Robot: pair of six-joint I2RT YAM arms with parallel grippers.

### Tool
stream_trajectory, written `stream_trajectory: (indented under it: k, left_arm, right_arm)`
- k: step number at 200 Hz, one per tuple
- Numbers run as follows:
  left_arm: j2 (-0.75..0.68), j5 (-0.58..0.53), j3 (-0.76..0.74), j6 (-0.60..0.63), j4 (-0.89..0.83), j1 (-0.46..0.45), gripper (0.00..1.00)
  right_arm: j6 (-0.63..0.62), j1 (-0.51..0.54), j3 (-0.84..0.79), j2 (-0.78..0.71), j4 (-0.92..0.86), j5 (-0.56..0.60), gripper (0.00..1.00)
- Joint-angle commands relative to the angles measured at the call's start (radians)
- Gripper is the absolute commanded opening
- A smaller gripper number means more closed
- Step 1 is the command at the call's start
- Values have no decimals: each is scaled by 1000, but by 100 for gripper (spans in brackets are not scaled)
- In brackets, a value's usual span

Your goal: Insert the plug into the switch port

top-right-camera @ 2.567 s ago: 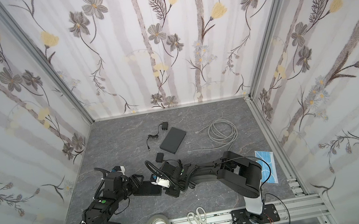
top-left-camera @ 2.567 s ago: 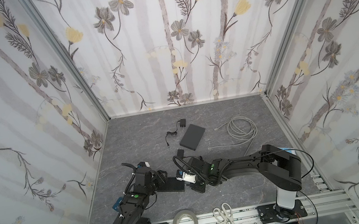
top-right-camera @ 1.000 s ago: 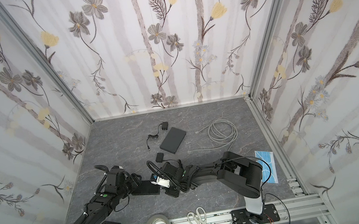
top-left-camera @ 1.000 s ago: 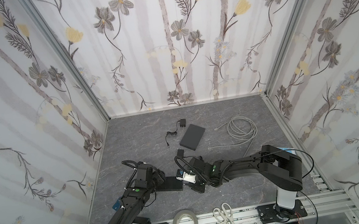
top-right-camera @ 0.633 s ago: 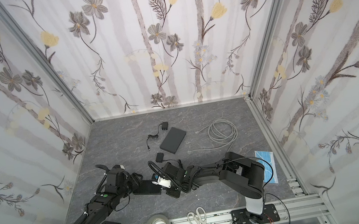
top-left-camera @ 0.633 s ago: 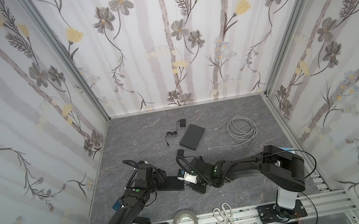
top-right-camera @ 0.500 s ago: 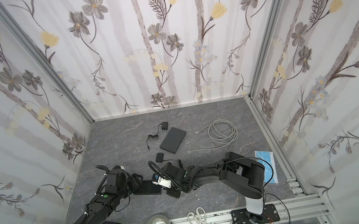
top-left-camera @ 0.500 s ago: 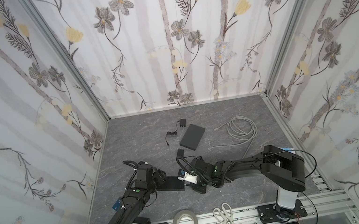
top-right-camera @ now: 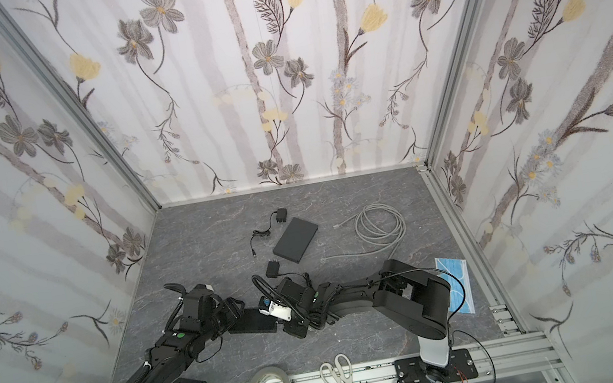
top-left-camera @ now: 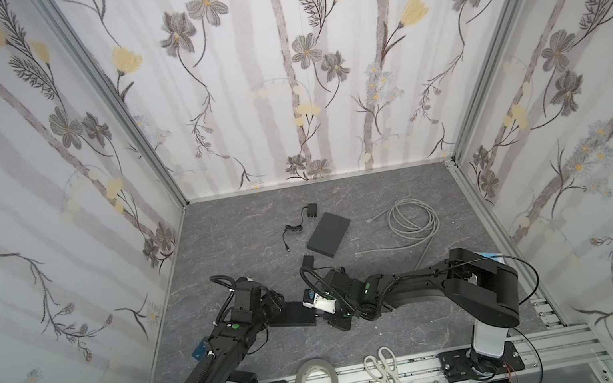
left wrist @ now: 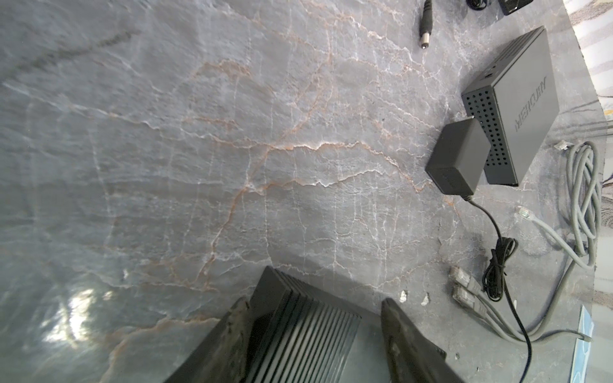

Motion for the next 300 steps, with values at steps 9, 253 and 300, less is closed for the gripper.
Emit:
stream_trajectory:
  k: [9, 253, 300]
  left_arm:
    - [4, 15, -3, -6, 28, -1, 64]
    - [110, 80, 8, -13, 129, -52, 62]
    - [104, 70, 4, -3, 122, -65, 51]
  right_arm:
    - [4, 0, 23, 12, 27, 5, 0]
    - [-110, 0, 202, 74, 8, -20, 0]
    - [-115, 0, 239, 79, -7, -13, 0]
